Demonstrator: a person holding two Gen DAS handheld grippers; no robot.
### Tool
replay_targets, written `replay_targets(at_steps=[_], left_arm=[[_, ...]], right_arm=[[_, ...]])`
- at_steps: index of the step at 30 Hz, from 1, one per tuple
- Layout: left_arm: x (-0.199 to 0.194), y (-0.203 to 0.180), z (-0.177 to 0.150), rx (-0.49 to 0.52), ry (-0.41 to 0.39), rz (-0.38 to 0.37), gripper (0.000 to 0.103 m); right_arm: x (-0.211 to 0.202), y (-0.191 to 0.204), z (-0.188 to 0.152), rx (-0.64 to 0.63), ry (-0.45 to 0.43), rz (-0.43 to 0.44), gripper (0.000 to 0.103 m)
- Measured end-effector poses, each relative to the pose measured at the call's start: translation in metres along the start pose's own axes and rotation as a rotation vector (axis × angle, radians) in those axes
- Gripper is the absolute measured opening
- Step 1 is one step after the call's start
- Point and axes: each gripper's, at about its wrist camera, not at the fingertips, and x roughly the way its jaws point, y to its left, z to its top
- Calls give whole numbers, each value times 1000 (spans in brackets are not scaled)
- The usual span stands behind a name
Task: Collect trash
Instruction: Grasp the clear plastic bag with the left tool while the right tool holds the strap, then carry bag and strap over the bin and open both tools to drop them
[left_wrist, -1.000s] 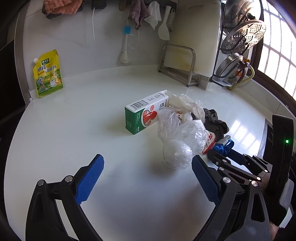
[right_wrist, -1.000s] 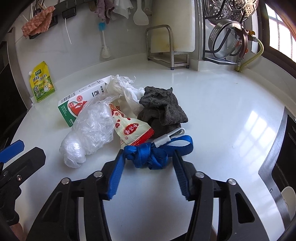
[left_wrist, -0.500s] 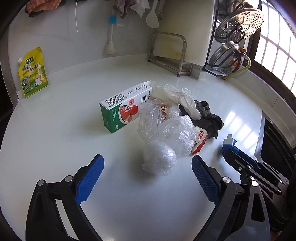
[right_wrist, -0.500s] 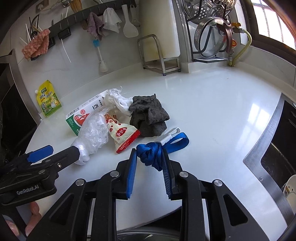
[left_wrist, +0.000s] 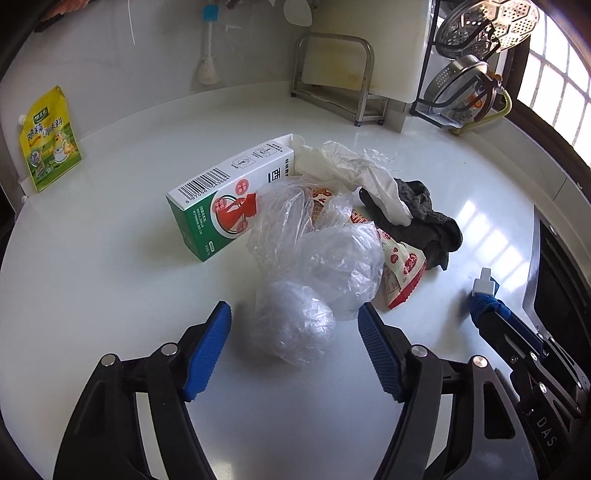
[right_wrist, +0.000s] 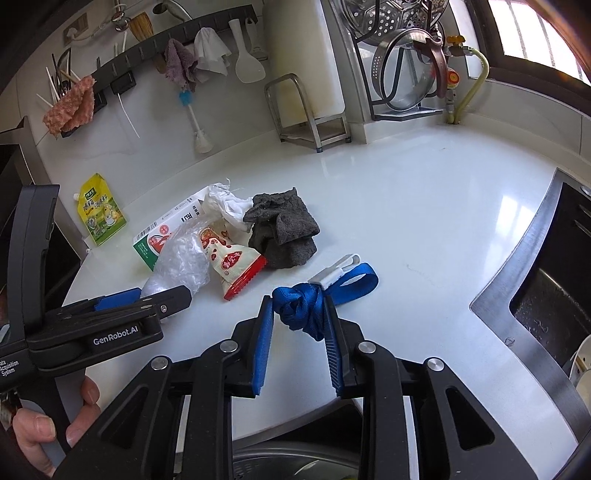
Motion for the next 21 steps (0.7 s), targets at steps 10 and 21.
replay_targets(at_steps=[10, 21], left_arm=[[-15, 4, -12, -4, -30, -27, 39], [-61, 3, -54, 27, -75, 5, 39]], right_arm=[[-9, 3, -12, 0, 7, 12, 26], [-50, -4, -41, 30, 5, 7, 26]])
